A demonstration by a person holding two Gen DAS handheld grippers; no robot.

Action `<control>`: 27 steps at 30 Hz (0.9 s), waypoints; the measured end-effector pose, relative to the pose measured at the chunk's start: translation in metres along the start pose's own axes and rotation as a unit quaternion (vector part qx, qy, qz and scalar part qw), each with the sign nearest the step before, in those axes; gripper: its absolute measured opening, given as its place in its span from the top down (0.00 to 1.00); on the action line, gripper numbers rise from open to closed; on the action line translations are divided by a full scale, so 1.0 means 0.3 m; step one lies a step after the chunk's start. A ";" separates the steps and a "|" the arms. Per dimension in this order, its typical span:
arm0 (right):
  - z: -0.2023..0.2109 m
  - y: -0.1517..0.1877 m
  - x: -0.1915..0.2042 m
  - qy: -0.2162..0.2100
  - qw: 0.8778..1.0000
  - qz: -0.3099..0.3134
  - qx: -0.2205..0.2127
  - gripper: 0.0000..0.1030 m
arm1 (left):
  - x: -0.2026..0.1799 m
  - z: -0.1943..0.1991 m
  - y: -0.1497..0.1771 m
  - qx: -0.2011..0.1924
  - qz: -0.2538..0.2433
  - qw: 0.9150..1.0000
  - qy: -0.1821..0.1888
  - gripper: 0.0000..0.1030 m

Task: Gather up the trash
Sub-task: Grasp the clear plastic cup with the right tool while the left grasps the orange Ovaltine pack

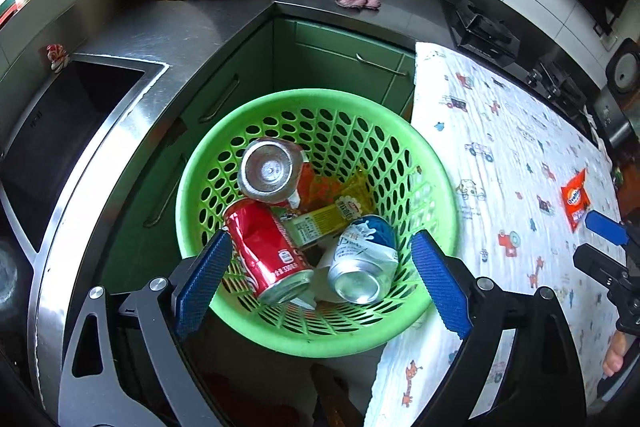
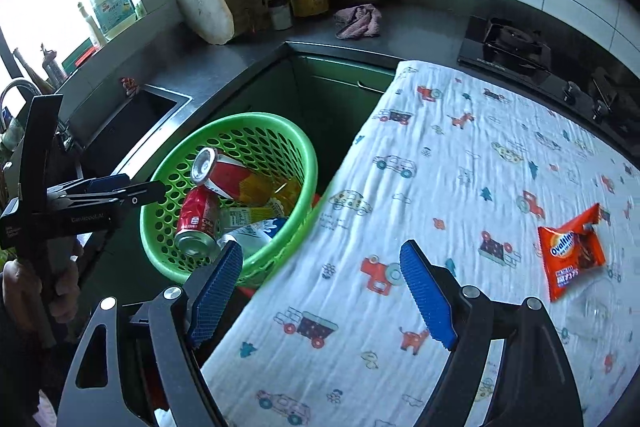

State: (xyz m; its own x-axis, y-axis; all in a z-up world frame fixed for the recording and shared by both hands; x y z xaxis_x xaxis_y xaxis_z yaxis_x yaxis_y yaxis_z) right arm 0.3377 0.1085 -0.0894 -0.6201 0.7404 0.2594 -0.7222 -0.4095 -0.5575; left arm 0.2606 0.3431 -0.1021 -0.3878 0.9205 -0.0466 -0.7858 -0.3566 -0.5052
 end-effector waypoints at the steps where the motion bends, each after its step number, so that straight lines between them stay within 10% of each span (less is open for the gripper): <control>1: 0.011 0.012 -0.019 0.004 1.000 -0.005 -0.001 0.24 | -0.017 0.000 -0.002 0.000 -0.004 1.000 0.002 0.13; 27: 0.260 0.234 -0.706 0.155 0.977 -0.146 -0.006 0.15 | -0.481 -0.051 -0.044 0.010 -0.106 0.993 0.056 0.12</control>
State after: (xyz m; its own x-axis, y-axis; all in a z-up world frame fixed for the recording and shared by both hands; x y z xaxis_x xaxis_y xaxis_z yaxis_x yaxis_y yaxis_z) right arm 0.3945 -0.1185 -0.1220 -0.2648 0.9512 0.1581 -0.8494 -0.1525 -0.5053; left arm 0.3343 0.2174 -0.1020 -0.1584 0.9867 -0.0372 -0.8541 -0.1558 -0.4962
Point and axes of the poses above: each gripper's, at about its wrist camera, not at the fingertips, and z roughly against the way its jaws point, x to its left, y to its underside, the point moved 1 cm from there along -z, roughly the way its jaws point, and after that the axes turned 6 degrees about -y, right-handed, at the moved point
